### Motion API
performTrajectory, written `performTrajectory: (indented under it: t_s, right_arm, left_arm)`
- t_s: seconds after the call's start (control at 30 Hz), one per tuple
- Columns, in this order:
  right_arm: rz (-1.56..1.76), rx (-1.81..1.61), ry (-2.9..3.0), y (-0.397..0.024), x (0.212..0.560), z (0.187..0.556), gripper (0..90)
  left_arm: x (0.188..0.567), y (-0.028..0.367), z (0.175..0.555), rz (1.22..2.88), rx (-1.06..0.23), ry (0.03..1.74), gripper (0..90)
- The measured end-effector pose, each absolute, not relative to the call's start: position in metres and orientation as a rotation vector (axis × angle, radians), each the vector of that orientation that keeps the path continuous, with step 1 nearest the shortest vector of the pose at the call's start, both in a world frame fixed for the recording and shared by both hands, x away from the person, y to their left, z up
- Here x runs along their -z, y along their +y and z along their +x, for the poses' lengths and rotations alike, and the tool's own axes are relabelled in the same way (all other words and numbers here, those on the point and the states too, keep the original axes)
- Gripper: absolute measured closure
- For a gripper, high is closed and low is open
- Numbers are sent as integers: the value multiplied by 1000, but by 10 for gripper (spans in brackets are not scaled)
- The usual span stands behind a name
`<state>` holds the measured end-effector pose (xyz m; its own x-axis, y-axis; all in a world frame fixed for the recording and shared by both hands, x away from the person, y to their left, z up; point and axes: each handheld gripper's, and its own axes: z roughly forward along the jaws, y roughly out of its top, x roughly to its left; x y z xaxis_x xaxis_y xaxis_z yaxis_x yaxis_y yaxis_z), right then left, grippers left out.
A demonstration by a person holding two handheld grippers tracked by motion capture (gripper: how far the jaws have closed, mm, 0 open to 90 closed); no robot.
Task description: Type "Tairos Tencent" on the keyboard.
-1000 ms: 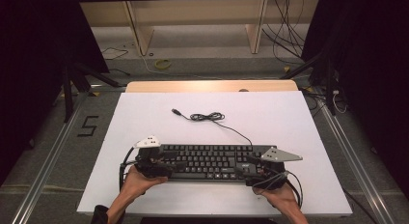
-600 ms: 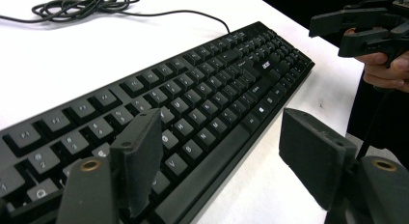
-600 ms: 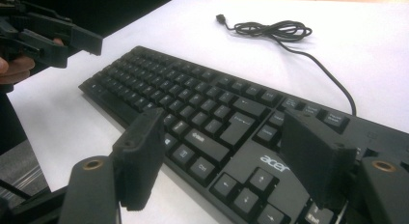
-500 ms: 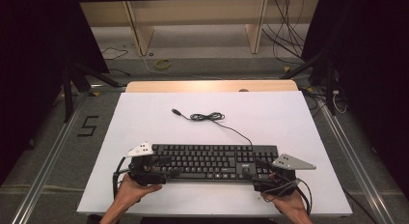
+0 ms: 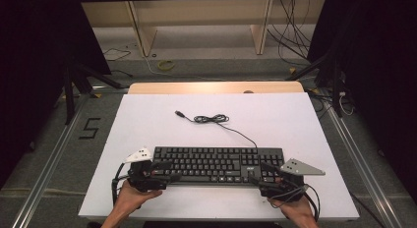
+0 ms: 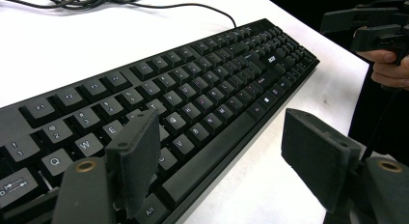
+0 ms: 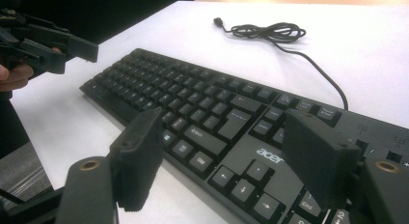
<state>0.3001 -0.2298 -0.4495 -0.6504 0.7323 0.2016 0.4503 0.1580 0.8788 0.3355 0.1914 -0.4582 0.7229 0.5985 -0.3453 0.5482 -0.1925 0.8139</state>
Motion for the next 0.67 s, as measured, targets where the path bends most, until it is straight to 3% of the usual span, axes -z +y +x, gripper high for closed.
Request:
performTrajectory:
  t_s: [0.67]
  right_arm:
    - [1140, -1487, 2169, -228, 450, 301, 321]
  left_arm:
    - [460, 190, 337, 1856, -55, 900, 292]
